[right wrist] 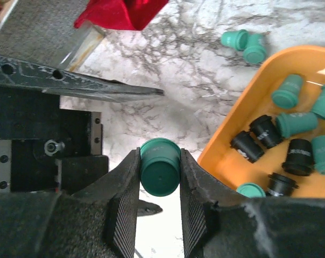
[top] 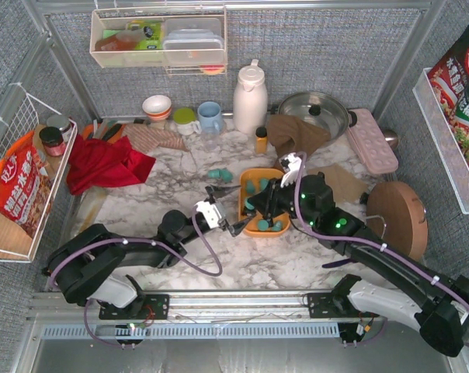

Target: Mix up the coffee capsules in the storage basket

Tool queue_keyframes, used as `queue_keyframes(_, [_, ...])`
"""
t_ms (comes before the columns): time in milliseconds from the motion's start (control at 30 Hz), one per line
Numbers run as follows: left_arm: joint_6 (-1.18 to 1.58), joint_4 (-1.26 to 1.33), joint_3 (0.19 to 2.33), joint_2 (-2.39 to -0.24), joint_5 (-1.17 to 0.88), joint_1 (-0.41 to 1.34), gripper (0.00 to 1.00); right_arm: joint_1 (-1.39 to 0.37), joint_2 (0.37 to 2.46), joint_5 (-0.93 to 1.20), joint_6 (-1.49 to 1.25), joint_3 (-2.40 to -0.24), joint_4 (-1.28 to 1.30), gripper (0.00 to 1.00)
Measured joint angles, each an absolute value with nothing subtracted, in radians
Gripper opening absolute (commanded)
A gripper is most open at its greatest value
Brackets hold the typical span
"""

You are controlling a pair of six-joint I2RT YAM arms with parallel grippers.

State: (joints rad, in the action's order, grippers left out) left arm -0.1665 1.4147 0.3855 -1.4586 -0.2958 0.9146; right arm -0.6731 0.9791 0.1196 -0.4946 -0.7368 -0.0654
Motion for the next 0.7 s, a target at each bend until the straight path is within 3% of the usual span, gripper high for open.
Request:
queue_keyframes(367, [-0.100,1.291,0.372,-1.410,-0.002,0.915,0.99,-0.667,1.051,-0.204,-0.288,-0.735,0.029,0.04])
queue_keyframes(700, [-0.040,1.152,0.401,-1.414,0.354,0.915,0.99,-0.611,1.368,-0.269,-0.165,-0.744,-0.155,0.07])
